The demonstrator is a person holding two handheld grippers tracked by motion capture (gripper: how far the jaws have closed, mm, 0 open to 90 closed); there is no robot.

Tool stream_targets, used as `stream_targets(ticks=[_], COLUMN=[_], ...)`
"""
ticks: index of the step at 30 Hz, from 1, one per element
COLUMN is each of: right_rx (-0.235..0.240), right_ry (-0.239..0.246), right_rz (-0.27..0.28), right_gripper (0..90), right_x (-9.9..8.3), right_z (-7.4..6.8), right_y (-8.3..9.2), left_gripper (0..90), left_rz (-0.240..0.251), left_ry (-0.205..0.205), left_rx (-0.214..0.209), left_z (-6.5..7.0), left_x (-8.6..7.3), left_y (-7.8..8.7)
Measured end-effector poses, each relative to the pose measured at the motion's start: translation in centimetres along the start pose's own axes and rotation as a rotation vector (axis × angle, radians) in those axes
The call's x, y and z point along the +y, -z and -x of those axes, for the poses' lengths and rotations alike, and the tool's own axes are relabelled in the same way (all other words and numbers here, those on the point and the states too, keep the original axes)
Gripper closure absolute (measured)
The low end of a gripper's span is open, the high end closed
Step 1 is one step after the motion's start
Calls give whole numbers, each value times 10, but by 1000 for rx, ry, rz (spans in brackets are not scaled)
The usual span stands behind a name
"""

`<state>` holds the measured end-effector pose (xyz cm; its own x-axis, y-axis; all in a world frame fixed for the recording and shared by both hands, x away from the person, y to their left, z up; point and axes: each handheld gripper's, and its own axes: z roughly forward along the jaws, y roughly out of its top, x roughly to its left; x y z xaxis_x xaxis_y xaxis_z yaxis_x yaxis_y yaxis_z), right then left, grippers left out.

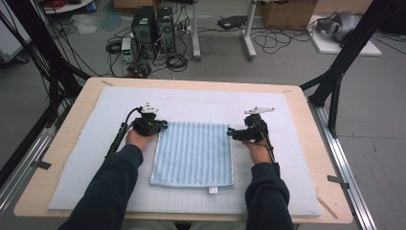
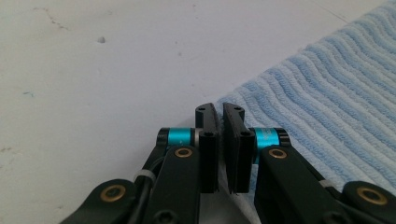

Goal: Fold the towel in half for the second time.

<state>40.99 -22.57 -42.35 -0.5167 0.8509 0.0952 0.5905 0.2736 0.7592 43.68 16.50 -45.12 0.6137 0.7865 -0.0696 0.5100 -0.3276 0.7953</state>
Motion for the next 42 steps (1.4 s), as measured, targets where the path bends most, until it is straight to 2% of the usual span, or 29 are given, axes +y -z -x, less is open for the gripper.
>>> stream_targets(ticks=[6,11,14,19,21,22,24,26,29,31,33,35,38,42], right_rx=[-15,27,33,32,18,23,47,58,41,25,6,-16,-28,-15], right_ry=[-6,-11,6,31,35,43,62,91,108,115,100,97,93,89], right_rz=[-14,-19,-34,-91,-93,-97,-107,-110,-117,-111,-83,-53,7,32], right_gripper=[285,382,407,483,517,559,714,821,855,859,859,859,859,857], right_x=[-1,4,9,13,12,12,13,13,15,16,18,22,28,30], right_z=[4,3,-1,-5,-6,-6,-8,-12,-17,-18,-19,-20,-21,-22], right_y=[-8,-21,-30,-44,-45,-44,-43,-43,-43,-42,-40,-37,-29,-23], left_gripper=[847,847,847,847,846,846,847,847,850,851,851,852,852,851], left_rz=[6,7,6,7,10,12,9,9,11,19,44,96,172,175], left_ry=[3,9,9,10,14,21,20,18,30,57,85,87,115,118], left_rx=[2,-1,-4,-5,-7,-10,-12,-12,-14,-23,-24,-17,-26,-53], left_z=[0,0,-1,-1,-1,-1,-2,-1,-2,-4,-6,-7,-10,-10], left_x=[0,-1,-1,-1,-1,-1,-1,-1,-1,-1,0,5,11,11], left_y=[0,0,0,0,0,0,1,1,1,2,4,9,18,24])
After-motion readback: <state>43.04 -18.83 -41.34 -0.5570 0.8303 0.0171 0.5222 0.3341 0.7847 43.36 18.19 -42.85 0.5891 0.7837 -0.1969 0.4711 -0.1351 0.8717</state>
